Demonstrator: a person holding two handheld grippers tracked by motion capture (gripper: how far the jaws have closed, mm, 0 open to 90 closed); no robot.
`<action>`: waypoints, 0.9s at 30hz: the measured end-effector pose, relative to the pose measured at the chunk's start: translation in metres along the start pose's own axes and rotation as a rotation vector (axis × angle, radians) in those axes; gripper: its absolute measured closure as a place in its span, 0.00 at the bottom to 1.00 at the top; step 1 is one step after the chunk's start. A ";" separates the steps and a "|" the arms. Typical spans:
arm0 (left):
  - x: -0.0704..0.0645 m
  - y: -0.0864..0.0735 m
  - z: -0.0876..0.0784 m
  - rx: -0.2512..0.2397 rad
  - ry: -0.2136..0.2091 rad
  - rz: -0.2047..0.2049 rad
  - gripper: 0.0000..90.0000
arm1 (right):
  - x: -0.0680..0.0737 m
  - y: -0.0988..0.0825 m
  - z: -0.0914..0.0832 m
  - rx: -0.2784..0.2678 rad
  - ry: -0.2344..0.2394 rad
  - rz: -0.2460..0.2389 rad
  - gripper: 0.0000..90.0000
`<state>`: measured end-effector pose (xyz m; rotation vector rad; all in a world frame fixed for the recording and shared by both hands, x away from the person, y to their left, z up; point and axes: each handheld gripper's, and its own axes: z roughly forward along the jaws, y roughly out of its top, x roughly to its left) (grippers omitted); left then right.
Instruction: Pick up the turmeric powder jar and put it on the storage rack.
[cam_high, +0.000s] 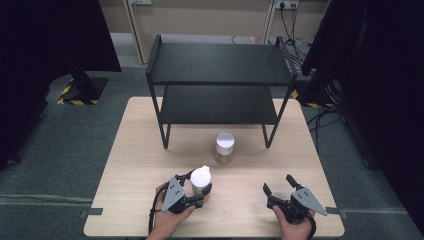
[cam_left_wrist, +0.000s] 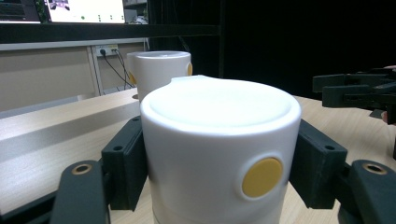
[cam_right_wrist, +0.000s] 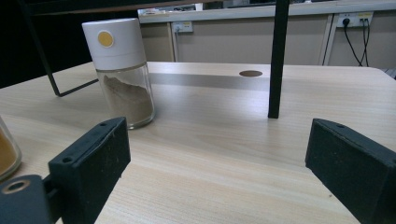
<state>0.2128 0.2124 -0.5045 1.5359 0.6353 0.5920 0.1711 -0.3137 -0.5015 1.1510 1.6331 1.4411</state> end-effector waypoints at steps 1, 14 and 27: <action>0.000 0.001 -0.001 -0.003 0.007 -0.001 0.34 | 0.000 0.000 0.000 0.000 0.000 0.001 0.08; 0.005 0.020 -0.018 -0.092 0.093 0.008 0.34 | 0.000 0.000 0.000 0.001 -0.002 0.001 0.08; 0.011 0.045 -0.021 -0.157 0.149 0.034 0.34 | 0.000 0.000 0.000 0.002 -0.004 0.006 0.08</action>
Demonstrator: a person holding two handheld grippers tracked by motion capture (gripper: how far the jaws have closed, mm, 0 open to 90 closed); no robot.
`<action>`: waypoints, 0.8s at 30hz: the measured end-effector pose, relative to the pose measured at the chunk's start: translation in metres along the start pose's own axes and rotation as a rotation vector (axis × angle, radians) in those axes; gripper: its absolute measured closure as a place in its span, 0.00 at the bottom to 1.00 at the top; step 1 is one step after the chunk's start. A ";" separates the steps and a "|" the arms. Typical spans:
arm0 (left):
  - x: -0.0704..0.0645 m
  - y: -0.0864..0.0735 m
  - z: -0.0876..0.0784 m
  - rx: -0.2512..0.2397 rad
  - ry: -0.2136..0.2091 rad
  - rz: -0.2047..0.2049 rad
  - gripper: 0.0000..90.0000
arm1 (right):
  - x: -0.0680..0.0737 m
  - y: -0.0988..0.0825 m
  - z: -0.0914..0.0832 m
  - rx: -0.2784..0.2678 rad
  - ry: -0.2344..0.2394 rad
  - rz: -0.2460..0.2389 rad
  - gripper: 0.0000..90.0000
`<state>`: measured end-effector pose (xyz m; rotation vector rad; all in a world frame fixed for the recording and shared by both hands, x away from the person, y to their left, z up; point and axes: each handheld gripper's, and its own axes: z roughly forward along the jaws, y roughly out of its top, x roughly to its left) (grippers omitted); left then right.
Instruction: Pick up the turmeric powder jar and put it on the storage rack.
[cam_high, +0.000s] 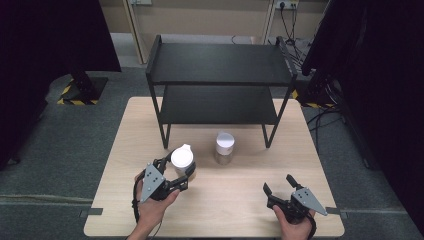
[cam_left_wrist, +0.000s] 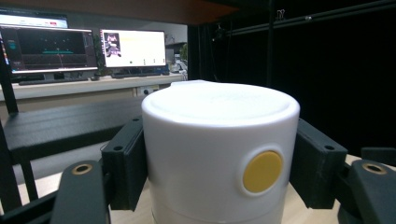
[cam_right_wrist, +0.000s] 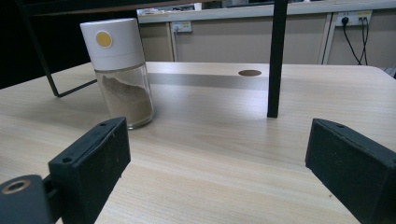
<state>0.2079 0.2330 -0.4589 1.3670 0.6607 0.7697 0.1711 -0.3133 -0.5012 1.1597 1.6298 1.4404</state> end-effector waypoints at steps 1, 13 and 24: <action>0.000 0.002 0.001 -0.003 0.003 0.001 0.34 | 0.000 0.000 0.000 0.000 0.000 0.000 0.08; -0.003 0.020 0.013 -0.050 0.068 -0.008 0.34 | 0.000 0.000 0.000 -0.001 -0.001 0.006 0.08; 0.004 0.040 0.027 -0.071 0.122 0.006 0.34 | 0.000 0.000 0.000 -0.001 -0.002 0.009 0.08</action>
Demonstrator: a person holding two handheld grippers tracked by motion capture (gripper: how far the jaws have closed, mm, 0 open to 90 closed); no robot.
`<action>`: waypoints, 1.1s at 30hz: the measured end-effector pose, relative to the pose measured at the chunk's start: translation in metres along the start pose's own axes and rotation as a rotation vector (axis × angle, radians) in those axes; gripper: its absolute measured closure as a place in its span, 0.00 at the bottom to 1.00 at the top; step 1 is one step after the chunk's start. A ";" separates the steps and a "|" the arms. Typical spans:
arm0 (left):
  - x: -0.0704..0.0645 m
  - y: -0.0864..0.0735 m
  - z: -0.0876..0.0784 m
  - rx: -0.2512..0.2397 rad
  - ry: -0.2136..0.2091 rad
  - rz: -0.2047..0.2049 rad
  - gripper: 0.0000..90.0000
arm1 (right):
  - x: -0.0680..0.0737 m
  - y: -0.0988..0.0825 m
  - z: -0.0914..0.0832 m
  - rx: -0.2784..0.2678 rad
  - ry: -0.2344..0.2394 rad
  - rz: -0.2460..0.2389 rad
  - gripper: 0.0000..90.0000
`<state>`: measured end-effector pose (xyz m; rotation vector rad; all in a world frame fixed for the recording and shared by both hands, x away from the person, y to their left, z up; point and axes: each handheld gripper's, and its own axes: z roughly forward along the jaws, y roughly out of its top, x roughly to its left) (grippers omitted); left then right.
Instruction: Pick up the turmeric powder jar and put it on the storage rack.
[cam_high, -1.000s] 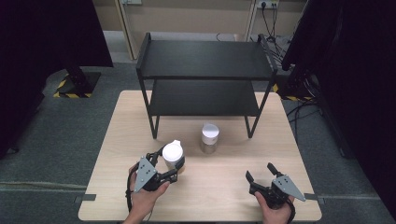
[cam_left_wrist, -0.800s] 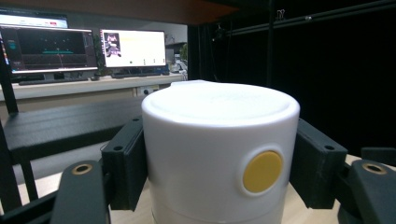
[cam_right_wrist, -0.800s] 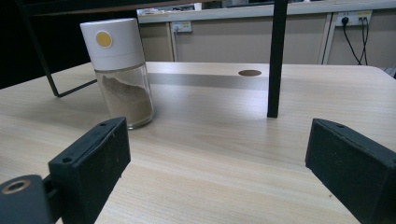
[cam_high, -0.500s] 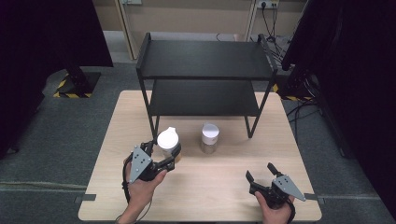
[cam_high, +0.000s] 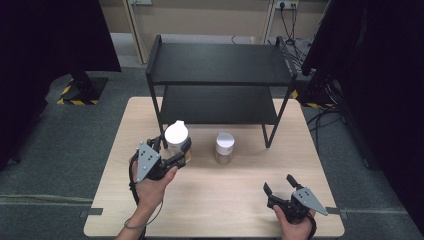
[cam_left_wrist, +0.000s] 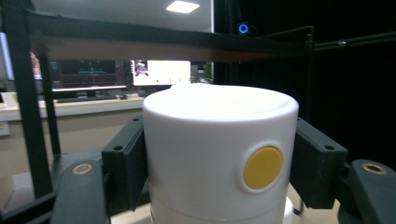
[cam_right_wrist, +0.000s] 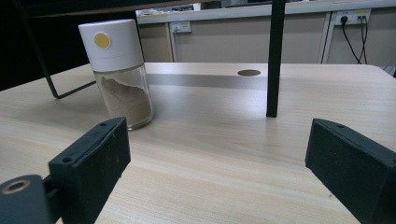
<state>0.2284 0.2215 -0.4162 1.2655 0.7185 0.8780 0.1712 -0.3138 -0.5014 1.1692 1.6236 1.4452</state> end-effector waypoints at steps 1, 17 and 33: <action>0.001 0.002 0.002 -0.004 0.007 0.003 0.34 | 0.000 0.000 0.000 0.000 0.000 0.000 0.08; 0.003 0.028 0.021 -0.047 0.037 0.025 0.34 | -0.001 0.000 0.000 -0.002 -0.001 0.008 0.08; 0.005 0.062 0.047 -0.100 0.050 0.034 0.34 | 0.000 0.000 0.000 -0.001 0.000 -0.001 0.08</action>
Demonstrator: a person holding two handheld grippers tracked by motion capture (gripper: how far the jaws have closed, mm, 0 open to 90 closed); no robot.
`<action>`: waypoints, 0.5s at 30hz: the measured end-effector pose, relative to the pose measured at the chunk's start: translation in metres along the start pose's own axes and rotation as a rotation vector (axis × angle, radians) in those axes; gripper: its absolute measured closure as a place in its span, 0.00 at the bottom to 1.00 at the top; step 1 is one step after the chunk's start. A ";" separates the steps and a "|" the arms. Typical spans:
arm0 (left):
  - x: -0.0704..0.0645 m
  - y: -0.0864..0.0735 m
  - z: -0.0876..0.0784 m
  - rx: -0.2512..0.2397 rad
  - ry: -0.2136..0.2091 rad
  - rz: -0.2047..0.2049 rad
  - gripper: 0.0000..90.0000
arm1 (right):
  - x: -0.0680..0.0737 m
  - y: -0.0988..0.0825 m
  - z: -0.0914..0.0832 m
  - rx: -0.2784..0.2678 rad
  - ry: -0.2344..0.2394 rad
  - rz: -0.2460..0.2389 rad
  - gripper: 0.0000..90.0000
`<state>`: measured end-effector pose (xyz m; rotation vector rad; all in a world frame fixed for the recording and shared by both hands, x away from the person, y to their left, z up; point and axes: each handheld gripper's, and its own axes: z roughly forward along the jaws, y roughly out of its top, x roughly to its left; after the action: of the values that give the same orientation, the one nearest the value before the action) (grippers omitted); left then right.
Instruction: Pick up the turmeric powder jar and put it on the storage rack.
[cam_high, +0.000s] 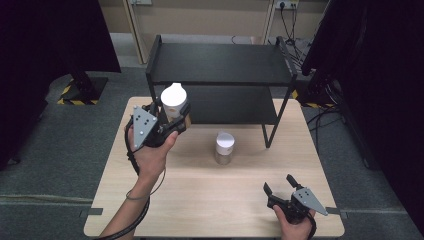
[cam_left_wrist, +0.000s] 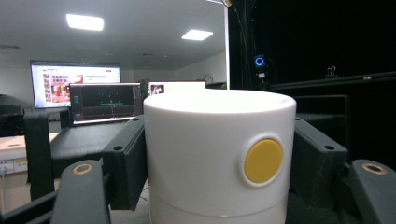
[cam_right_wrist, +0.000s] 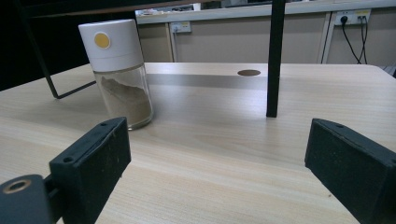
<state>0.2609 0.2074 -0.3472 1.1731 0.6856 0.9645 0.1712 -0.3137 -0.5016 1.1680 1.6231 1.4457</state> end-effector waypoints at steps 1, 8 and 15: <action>0.000 0.002 0.001 -0.003 -0.002 0.001 0.34 | 0.000 0.000 0.000 0.000 0.000 0.000 0.08; 0.001 0.013 0.010 -0.015 -0.003 0.001 0.34 | 0.000 0.000 0.000 -0.001 -0.001 -0.002 0.08; 0.001 0.024 0.020 -0.023 -0.003 0.003 0.34 | 0.000 0.000 0.000 0.001 -0.001 -0.001 0.08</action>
<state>0.2721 0.2021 -0.3183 1.1552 0.6687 0.9700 0.1714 -0.3133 -0.5013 1.1681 1.6240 1.4432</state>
